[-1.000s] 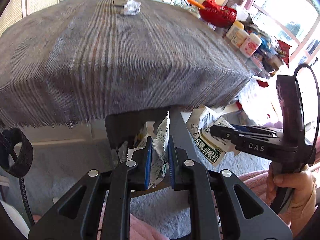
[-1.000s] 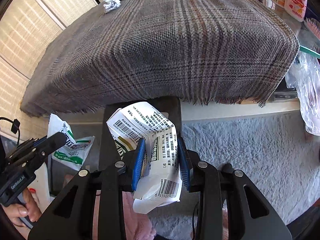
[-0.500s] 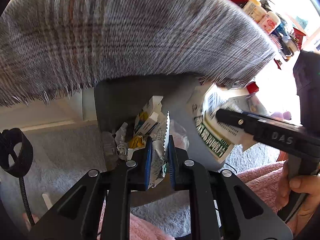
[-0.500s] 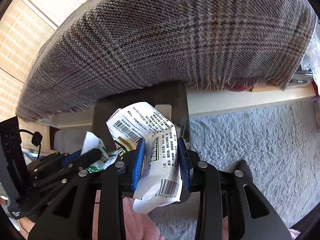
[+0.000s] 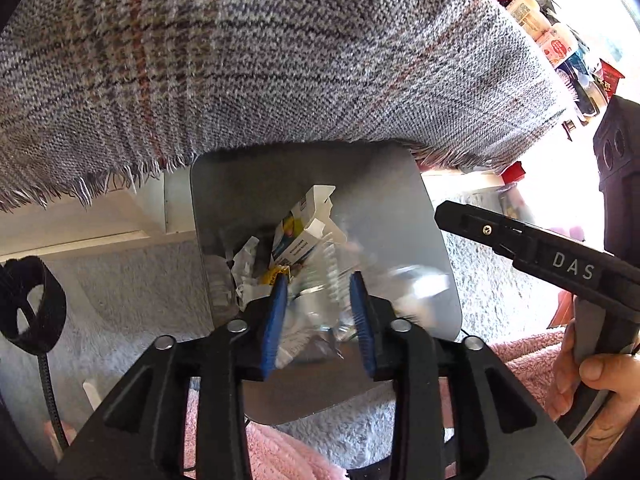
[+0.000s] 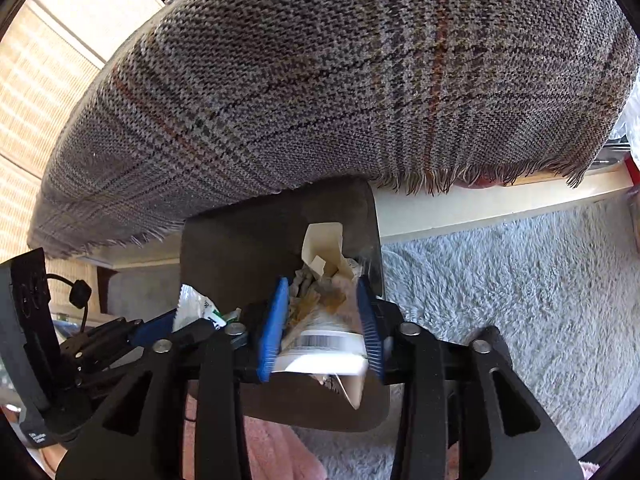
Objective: Collect trash
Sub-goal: 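Open both tools to drop the foil wrapper and carton into the bin, then raise both open tools back over the remaining table trash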
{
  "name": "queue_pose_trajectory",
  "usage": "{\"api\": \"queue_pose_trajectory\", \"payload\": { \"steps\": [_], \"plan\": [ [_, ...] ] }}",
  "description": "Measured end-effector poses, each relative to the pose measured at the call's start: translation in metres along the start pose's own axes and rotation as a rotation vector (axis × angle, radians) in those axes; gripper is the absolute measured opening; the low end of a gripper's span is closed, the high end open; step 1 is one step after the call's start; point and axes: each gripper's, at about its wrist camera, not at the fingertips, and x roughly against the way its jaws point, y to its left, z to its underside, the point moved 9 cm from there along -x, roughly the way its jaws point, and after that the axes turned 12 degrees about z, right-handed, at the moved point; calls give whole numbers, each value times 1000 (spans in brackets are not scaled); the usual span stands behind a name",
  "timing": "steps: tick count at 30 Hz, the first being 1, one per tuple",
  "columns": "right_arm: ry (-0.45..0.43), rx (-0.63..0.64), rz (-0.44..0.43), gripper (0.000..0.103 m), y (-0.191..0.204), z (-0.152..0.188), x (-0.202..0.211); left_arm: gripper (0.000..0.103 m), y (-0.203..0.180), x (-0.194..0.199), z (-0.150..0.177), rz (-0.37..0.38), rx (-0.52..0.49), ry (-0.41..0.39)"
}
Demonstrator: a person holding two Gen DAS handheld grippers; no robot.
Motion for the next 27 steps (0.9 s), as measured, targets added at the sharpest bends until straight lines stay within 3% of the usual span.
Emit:
{"api": "queue_pose_trajectory", "payload": {
  "steps": [1,2,6,10,19,27],
  "plan": [
    [-5,-2,2,66,-1,-1,1,41,0,3,-1,-5,-3,-3],
    [-7,-4,4,68,0,-2,2,44,0,6,-1,-15,-9,-7],
    [-23,-13,28,92,-2,-4,5,73,2,20,-1,-38,-10,-32],
    [-41,-15,47,99,-6,-6,9,93,4,35,0,-45,-11,-49],
    [-124,67,124,100,-5,-15,44,95,-4,68,-9,-71,-33,-103],
    [-183,45,81,100,-5,-36,87,95,-13,109,-33,-80,-29,-181]
  ]
}}
